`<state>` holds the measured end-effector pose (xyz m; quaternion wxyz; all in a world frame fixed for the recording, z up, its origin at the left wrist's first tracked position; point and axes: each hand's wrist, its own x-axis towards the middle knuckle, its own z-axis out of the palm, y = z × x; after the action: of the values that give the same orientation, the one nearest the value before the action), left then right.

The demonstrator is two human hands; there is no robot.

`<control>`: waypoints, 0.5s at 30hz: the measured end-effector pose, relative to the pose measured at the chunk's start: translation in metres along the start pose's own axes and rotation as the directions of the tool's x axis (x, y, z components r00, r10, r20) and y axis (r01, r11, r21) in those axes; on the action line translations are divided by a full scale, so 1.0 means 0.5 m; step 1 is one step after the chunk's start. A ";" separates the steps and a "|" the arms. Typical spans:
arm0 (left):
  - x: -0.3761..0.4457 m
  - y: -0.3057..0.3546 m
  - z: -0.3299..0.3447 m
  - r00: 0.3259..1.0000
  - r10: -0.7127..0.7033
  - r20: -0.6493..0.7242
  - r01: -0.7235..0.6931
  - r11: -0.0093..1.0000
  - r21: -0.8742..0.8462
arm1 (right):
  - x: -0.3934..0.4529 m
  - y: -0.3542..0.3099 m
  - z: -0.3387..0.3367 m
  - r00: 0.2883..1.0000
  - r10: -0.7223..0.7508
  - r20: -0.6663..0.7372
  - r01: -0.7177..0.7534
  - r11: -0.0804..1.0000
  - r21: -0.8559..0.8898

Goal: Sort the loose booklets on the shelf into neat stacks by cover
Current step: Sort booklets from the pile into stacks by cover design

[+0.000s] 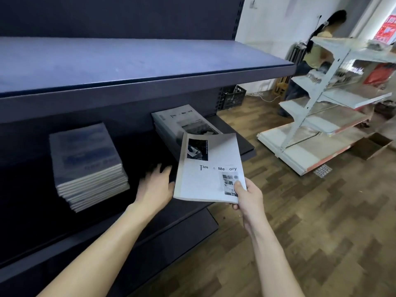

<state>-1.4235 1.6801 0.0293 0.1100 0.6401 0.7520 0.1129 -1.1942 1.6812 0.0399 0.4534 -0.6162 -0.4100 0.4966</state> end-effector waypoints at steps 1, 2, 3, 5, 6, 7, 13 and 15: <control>0.011 -0.002 0.001 1.000 -0.012 0.004 0.012 1.000 -0.006 | 0.017 -0.004 0.006 1.000 -0.005 0.010 0.005 1.000 0.001; 0.020 -0.003 0.001 1.000 -0.024 0.015 0.024 1.000 -0.020 | 0.031 -0.007 0.011 1.000 -0.008 0.019 0.008 1.000 0.004; 0.030 -0.006 0.002 0.999 -0.039 0.027 0.040 0.998 -0.041 | 0.048 -0.010 0.018 0.999 -0.011 0.035 0.011 1.000 0.008; 0.046 -0.010 0.004 0.997 -0.065 0.040 0.067 0.995 -0.067 | 0.076 -0.014 0.030 0.998 -0.023 0.065 0.023 1.000 0.001; 0.053 -0.012 0.005 0.996 -0.080 0.048 0.083 0.994 -0.069 | 0.090 -0.016 0.035 0.996 -0.028 0.081 0.029 1.000 -0.007; 0.060 -0.013 0.006 0.994 -0.091 0.053 0.095 0.993 -0.070 | 0.104 -0.019 0.038 0.995 -0.033 0.096 0.034 0.999 -0.015; 0.096 -0.008 0.007 0.975 -0.223 -0.011 0.222 0.974 -0.053 | 0.223 -0.047 0.052 0.976 -0.094 0.195 0.124 0.981 -0.148; 0.103 0.004 0.009 0.956 -0.290 -0.043 0.288 0.956 -0.048 | 0.270 -0.060 0.055 0.963 -0.152 0.225 0.200 0.957 -0.212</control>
<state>-1.4285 1.7315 0.0246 0.1200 0.5179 0.8374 0.1270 -1.2000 1.8219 0.0338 0.3758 -0.5711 -0.5635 0.4638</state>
